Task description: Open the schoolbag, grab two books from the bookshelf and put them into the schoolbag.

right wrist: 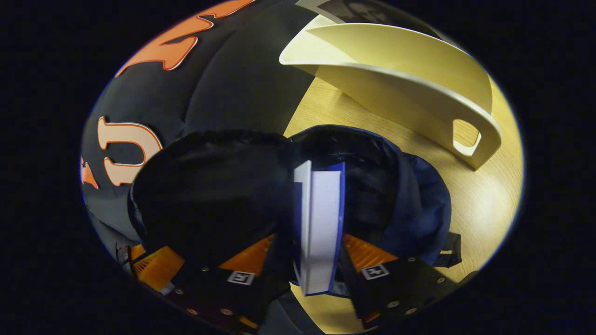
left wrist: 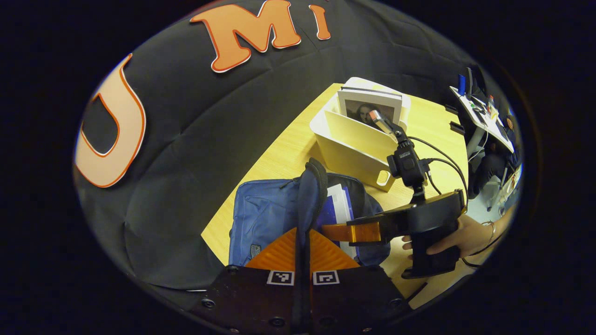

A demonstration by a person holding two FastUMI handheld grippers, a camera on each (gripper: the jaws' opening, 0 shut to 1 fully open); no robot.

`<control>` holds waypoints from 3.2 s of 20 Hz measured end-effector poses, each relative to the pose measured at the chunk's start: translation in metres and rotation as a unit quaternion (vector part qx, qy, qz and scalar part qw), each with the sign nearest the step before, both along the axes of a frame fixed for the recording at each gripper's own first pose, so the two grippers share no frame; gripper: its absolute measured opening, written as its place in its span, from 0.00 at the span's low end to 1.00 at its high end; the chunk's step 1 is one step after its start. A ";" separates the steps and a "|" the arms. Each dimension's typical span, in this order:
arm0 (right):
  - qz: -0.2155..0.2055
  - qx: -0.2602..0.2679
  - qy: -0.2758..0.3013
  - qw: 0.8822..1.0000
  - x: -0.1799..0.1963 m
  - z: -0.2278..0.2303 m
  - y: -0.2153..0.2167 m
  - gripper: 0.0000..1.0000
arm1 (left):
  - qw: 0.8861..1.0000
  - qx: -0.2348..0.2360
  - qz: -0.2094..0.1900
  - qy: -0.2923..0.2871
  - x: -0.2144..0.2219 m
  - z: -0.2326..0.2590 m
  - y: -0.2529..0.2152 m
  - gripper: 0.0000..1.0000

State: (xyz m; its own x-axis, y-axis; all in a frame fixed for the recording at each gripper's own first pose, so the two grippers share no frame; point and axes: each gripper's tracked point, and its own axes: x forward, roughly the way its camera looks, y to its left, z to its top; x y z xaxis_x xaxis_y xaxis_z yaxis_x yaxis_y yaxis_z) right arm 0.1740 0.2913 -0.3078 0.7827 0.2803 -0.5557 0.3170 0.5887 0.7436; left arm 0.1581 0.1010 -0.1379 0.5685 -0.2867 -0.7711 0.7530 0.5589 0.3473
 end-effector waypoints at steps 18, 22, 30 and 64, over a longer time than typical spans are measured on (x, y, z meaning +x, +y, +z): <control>0.016 -0.078 0.001 0.997 -0.058 0.033 -0.101 0.97 | 1.000 -0.012 0.001 -0.002 -0.019 -0.007 -0.003 0.01; 0.021 -0.119 0.013 0.993 -0.107 0.042 -0.142 0.97 | 1.000 -0.021 0.003 0.003 -0.020 -0.013 -0.004 0.00; -0.012 -0.255 0.017 0.967 -0.146 0.111 -0.264 0.97 | 0.999 -0.032 0.017 0.008 -0.020 -0.016 -0.005 0.01; 0.223 -0.464 0.145 0.845 0.026 0.121 -0.287 0.55 | 0.994 -0.048 0.082 0.048 -0.005 -0.046 0.012 0.01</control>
State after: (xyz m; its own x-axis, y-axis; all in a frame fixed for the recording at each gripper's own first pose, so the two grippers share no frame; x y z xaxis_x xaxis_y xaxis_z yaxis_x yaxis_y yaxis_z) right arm 0.1998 0.0042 -0.1872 0.5079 -0.1506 -0.8481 -0.0011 0.9845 -0.1754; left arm 0.1532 0.1131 -0.1839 0.5378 -0.2714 -0.7982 0.6768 0.7035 0.2168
